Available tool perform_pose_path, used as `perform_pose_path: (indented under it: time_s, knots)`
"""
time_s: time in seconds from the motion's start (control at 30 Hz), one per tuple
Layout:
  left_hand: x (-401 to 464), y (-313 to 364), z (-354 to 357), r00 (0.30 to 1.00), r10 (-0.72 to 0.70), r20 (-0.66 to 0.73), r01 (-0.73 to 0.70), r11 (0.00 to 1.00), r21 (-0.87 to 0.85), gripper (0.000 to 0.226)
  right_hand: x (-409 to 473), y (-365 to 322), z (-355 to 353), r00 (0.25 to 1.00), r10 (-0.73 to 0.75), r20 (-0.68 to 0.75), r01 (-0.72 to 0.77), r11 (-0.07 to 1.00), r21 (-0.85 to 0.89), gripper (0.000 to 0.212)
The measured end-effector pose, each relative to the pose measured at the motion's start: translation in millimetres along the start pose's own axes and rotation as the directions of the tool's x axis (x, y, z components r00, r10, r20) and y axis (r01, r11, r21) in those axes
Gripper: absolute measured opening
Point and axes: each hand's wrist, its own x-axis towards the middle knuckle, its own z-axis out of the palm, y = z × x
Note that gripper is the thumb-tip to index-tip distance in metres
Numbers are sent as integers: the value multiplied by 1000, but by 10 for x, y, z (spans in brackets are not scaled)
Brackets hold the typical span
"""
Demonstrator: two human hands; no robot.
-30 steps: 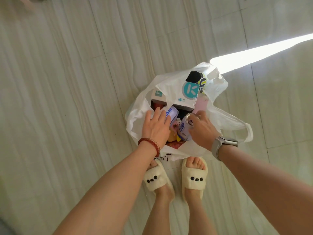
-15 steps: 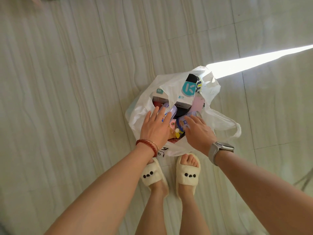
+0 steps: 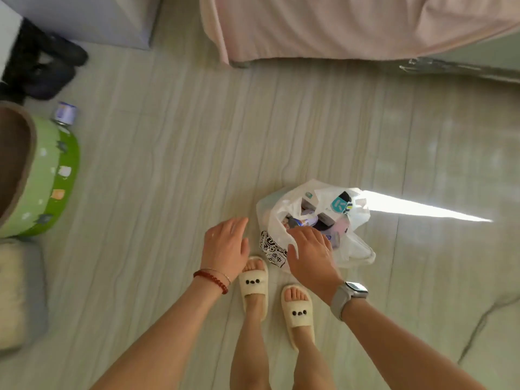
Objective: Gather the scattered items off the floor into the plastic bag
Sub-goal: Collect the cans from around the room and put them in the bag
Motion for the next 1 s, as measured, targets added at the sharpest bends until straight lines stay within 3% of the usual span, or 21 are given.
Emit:
perform_pose_path:
  time_s: [0.1,0.2,0.4,0.57,0.63,0.73,0.83,0.93,1.0]
  knots:
    - [-556,-208,-340,971,-221,-90,212,972,-98,39,-248,-474,-108,987,-121,109,128,990,-64,41]
    - [-1286,-405,-459,878,-467,-106,433,868,-243,41,-565,-902,58,954,-229,196,258,956,-139,41]
    - [-3122,-783,-98,524,-852,19,737,442,-512,44,-1367,-1606,988,782,-406,473,566,781,-264,45]
    - [-4599,-1068,487,230,-948,218,810,62,-584,45,-2117,-2112,1937,588,-449,673,766,577,-283,46]
    - [-5058,-1212,750,151,-946,287,804,-51,-592,46,-2355,-2248,2353,535,-436,723,807,516,-286,46]
    - [-5713,-1503,1247,124,-922,368,812,-119,-571,47,-2686,-2356,3164,491,-371,788,837,453,-308,47]
    - [-6254,-1904,1891,159,-906,392,858,-69,-509,49,-2847,-2370,4120,413,-302,859,892,324,-315,47]
    - [-6616,-2245,2593,132,-899,417,872,-95,-481,52,-2896,-2271,5032,334,-218,917,939,164,-303,48]
    - [-6704,-2465,3095,103,-884,456,870,-143,-472,53,-2849,-2137,5622,240,-176,955,970,10,-242,48]
